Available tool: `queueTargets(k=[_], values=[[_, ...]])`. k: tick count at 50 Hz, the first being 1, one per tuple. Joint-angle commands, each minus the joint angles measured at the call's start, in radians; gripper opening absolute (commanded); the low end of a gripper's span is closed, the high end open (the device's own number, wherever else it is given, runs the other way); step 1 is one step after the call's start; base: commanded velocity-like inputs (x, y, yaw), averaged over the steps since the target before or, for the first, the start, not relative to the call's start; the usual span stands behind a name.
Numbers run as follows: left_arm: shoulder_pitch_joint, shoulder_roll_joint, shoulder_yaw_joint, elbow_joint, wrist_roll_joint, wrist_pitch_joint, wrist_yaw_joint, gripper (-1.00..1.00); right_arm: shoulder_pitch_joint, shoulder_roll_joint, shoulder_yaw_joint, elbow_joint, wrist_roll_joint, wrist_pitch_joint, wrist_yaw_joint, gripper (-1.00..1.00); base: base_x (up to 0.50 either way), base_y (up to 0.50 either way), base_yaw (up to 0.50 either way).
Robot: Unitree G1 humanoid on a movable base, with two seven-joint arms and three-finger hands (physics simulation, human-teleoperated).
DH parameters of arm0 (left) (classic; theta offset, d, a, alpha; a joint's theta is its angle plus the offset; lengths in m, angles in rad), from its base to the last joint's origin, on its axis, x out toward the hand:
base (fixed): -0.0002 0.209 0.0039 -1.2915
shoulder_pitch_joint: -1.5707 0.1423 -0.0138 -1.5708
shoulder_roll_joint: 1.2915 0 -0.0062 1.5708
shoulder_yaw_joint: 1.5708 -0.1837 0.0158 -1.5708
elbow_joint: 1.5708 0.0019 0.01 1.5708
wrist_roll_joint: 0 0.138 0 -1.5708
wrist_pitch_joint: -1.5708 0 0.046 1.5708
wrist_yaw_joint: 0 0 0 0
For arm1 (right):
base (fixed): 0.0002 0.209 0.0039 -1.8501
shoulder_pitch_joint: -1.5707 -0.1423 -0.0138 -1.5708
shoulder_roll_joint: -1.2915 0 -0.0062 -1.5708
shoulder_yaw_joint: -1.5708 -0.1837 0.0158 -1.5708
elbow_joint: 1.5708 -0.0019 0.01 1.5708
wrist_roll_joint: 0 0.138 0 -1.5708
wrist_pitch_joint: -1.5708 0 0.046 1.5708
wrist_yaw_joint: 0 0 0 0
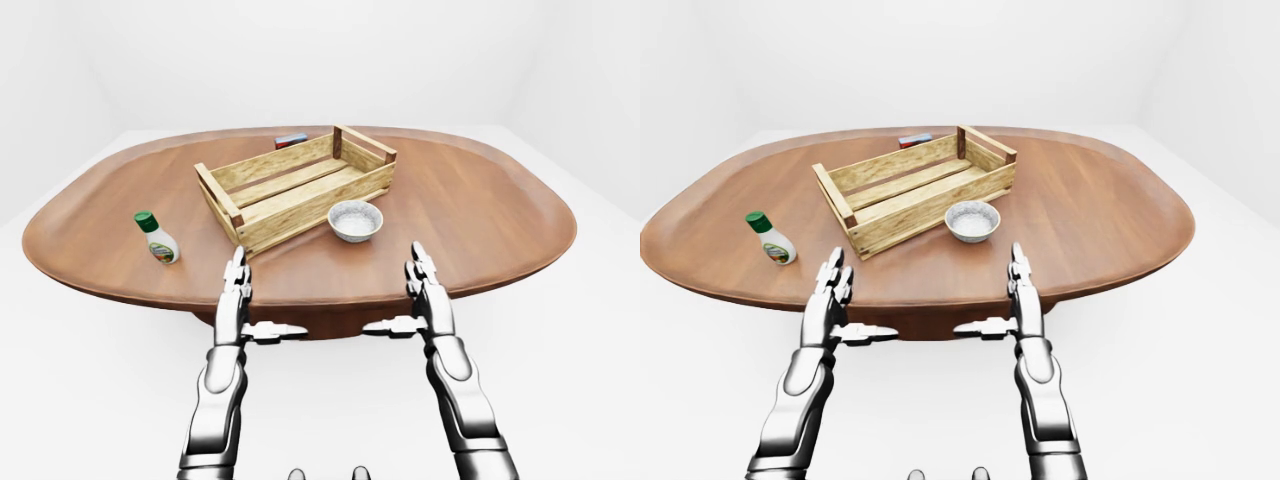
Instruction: Pick up the salad dressing and put it in the tray.
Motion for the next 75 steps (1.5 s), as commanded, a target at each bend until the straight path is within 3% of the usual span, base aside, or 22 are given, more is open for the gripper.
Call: queueTargets(k=[1,3,9,21,29,38,41,48,52,56,60,70,75], values=[[-0.003,0.038,0.085,-0.122,-0.001,0.054,0.005,1.0,-0.023,-0.014,-0.021,-0.035,-0.009,0.038,0.018,1.0,0.0,0.0,0.0],[0.005,0.045,0.105,-0.19,-0.003,0.087,0.007,1.0,-0.021,-0.016,-0.018,-0.04,-0.036,0.022,0.005,1.0,0.0,0.0,0.0],[0.023,0.07,0.189,-0.327,-0.01,0.087,-0.014,1.0,0.01,-0.013,-0.037,-0.195,-0.028,0.071,-0.008,1.0,0.0,0.0,0.0],[0.022,0.116,0.389,-0.484,-0.083,0.087,-0.08,1.0,0.033,-0.059,-0.228,-0.541,-0.032,0.071,-0.036,1.0,0.0,0.0,0.0],[0.017,0.156,0.516,-0.55,-0.132,0.087,-0.1,1.0,0.079,-0.042,-0.291,-0.689,-0.089,0.071,-0.038,1.0,0.0,0.0,0.0],[0.012,0.201,0.638,-0.6,-0.179,0.087,-0.122,1.0,0.142,-0.008,-0.502,-0.925,-0.026,0.071,0.014,1.0,0.0,0.0,0.0],[0.012,0.227,0.718,-0.637,-0.22,0.087,-0.124,1.0,0.135,-0.004,-0.57,-0.975,0.021,0.071,0.026,1.0,0.0,0.0,0.0],[0.011,0.275,0.851,-0.674,-0.308,0.087,-0.134,1.0,0.129,-0.011,-0.603,-0.986,-0.003,0.071,0.042,1.0,0.0,0.0,0.0],[0.011,0.28,0.854,-0.685,-0.31,0.087,-0.124,1.0,0.134,-0.012,-0.614,-0.999,-0.043,0.071,0.048,1.0,0.0,0.0,0.0],[0.013,0.281,0.858,-0.671,-0.313,0.087,-0.128,1.0,0.154,-0.022,-0.687,-0.995,-0.143,0.071,0.055,1.0,0.01,0.25,0.0],[0.015,0.282,0.862,-0.653,-0.308,0.087,-0.128,1.0,0.202,0.049,-0.754,-1.014,-0.108,0.071,0.103,1.0,0.02,0.5,0.0],[0.021,0.28,0.875,-0.681,-0.322,0.087,-0.128,1.0,0.204,0.046,-0.796,-1.0,-0.127,0.071,0.115,1.0,0.04,0.5,0.0],[0.018,0.286,0.882,-0.685,-0.325,0.087,-0.127,1.0,0.172,0.022,-0.757,-0.992,-0.17,0.071,0.112,1.0,0.14,0.5,0.0]])
